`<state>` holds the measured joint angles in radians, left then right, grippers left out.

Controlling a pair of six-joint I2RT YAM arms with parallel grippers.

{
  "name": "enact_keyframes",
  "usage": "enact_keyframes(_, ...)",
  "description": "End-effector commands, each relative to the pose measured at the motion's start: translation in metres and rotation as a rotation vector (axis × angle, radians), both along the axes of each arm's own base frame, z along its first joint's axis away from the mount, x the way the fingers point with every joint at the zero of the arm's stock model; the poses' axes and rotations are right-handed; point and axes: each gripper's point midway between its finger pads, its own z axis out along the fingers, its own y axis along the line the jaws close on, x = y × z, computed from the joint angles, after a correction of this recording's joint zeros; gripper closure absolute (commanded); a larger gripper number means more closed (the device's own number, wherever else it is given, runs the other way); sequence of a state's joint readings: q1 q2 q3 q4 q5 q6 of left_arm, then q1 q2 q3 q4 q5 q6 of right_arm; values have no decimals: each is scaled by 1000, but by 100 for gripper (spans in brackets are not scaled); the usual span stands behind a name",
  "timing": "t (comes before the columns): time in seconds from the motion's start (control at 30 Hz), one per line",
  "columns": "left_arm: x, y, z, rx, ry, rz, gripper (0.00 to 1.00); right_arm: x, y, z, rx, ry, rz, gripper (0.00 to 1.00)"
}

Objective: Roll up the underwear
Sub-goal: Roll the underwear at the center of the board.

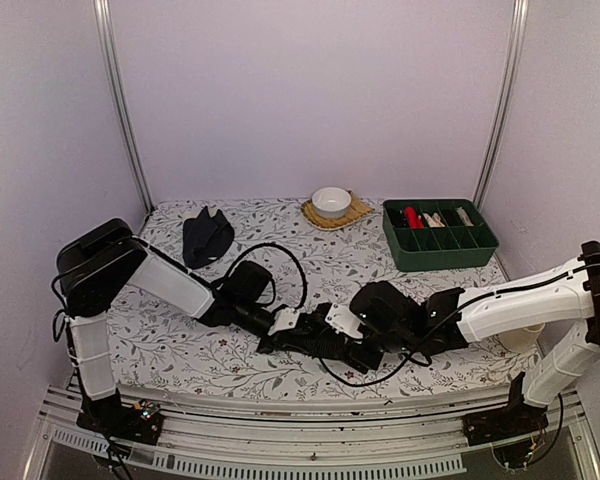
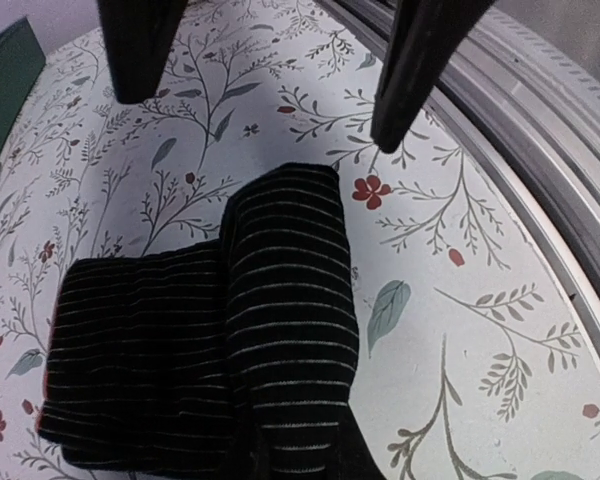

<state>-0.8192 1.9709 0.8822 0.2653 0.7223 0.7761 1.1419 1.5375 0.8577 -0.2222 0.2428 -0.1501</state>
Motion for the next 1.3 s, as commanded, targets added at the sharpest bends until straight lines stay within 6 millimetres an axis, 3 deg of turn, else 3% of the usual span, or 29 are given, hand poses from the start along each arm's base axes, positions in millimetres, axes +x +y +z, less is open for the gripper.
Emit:
enact_keyframes(0.0,-33,38,-57,235,287,15,100,1,3,24,66,-150,6,24)
enact_keyframes(0.13,-30,36,-65,275,314,21,100,-10,10,23,63,-186,69,24)
enact_keyframes(0.3,-20,32,-76,343,347,49,100,-21,30,2,-43,-255,143,24)
enact_keyframes(0.47,-10,28,-80,396,367,79,100,-10,39,-28,-190,-299,130,24)
enact_keyframes(0.87,-2,25,-70,473,403,87,100,6,27,-47,-321,-369,77,28)
enact_keyframes(1.0,-7,26,-72,488,432,71,100,6,17,-59,-364,-371,78,28)
enact_keyframes(1.27,-11,28,-81,522,470,53,100,12,10,-64,-403,-404,62,30)
